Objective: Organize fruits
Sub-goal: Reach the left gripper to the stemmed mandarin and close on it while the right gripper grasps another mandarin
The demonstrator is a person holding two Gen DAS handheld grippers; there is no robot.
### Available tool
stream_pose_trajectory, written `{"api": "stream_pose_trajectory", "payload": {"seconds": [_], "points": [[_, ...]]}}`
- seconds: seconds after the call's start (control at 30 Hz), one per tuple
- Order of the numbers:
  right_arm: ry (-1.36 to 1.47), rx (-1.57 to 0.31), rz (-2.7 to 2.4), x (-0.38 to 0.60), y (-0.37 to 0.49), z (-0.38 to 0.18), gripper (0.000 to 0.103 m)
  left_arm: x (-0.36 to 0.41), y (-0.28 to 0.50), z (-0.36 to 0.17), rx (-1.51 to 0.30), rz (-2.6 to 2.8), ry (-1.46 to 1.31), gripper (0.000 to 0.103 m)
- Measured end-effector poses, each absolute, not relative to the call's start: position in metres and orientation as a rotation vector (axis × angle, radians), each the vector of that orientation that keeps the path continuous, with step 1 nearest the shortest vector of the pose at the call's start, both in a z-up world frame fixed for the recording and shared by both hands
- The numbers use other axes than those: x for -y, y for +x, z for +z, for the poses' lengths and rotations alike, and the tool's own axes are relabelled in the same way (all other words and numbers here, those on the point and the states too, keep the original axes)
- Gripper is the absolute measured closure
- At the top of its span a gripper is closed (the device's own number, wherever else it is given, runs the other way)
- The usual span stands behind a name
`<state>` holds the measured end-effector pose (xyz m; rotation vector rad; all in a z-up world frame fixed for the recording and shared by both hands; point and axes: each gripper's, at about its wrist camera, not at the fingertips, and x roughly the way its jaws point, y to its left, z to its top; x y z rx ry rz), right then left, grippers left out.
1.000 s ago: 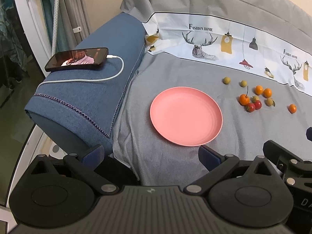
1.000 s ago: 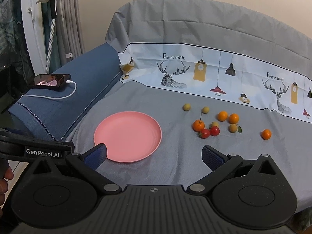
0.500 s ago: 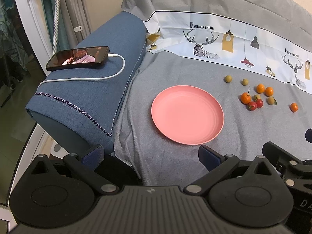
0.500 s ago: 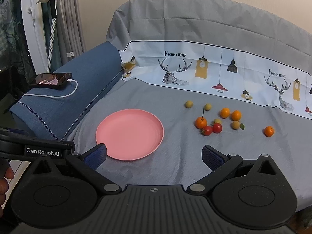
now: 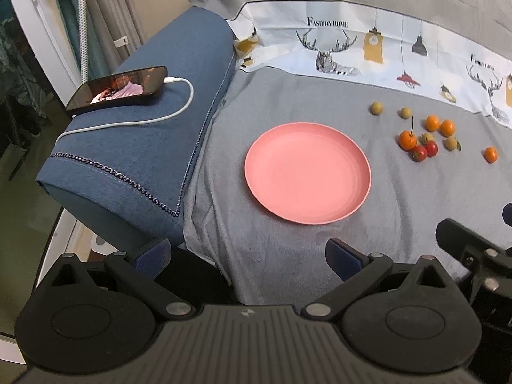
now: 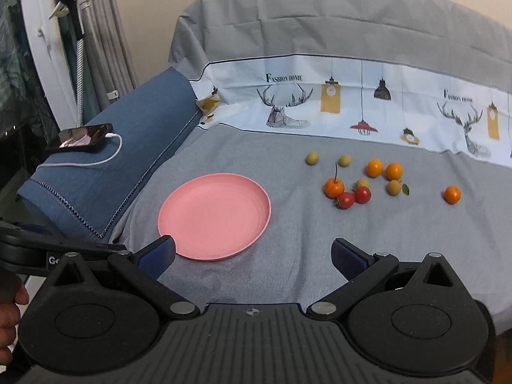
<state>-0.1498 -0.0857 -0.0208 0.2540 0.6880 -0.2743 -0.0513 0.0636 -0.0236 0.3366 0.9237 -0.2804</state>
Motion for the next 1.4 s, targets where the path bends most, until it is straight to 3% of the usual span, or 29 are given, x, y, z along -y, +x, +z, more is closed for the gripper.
{"api": "stream_pose_trajectory", "payload": {"seconds": [0.33,0.73,1.07,1.4], "points": [[0.413,-0.680,-0.381,0.141,-0.163,-0.048,0.000,-0.016,-0.048,-0.038,-0.974,-0.333,0.422,0.000],[0.450,-0.648,-0.687,0.263,-0.186,-0.080,0.000,0.107,-0.010,-0.064,-1.064,-0.510,0.403,0.000],[0.438,-0.691,-0.871,0.403,-0.145,-0.143,0.001,0.218,0.080,-0.128,-1.139,-0.518,0.329,0.000],[0.454,-0.731,-0.968,0.480,-0.089,-0.212,0.000,0.257,0.135,-0.186,-1.232,-0.496,0.326,0.000]]}}
